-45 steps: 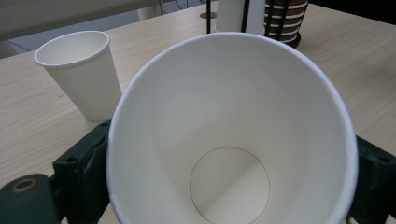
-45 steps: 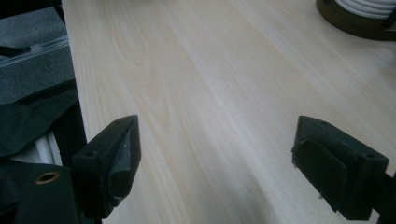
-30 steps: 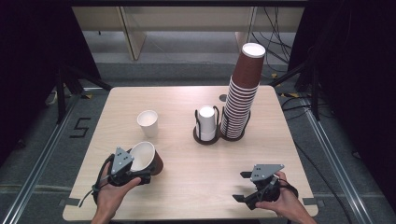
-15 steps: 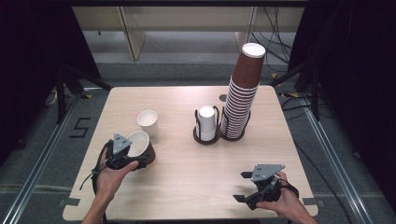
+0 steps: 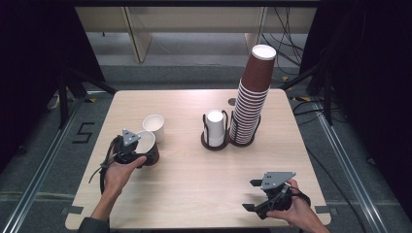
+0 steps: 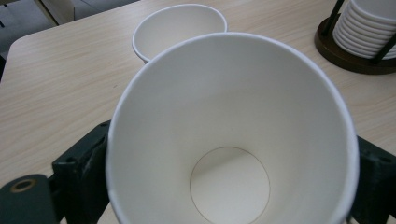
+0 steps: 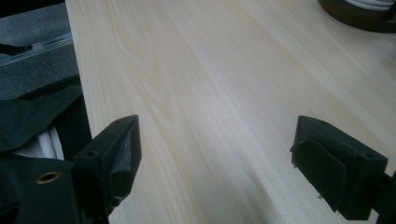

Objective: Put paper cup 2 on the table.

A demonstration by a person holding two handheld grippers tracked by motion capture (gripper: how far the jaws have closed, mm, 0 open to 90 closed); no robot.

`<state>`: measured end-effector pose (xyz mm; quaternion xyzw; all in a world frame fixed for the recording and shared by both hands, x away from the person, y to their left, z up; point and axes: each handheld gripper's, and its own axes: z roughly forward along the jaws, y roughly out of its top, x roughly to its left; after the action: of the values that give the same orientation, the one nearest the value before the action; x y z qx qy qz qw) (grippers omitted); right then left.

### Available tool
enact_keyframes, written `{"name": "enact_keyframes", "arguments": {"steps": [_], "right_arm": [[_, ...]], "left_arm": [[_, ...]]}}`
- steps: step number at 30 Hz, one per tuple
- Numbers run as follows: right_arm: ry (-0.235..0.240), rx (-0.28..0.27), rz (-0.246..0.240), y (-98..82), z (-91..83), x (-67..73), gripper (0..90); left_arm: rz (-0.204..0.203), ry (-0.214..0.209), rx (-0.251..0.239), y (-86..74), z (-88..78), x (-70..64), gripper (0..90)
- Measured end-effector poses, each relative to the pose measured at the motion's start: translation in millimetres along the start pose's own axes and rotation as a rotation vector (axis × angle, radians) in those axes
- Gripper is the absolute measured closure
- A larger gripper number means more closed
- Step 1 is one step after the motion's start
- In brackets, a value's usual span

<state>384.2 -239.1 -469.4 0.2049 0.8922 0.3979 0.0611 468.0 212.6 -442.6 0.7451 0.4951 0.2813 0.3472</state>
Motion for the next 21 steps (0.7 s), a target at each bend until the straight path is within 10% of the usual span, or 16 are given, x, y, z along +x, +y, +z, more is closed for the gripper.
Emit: {"name": "enact_keyframes", "arguments": {"steps": [21], "right_arm": [[0.022,0.005,-0.009,0.0,1.7,2.4,18.4]], "left_arm": [[0.008,0.039,-0.075,-6.3,20.5,3.5,5.4]]}}
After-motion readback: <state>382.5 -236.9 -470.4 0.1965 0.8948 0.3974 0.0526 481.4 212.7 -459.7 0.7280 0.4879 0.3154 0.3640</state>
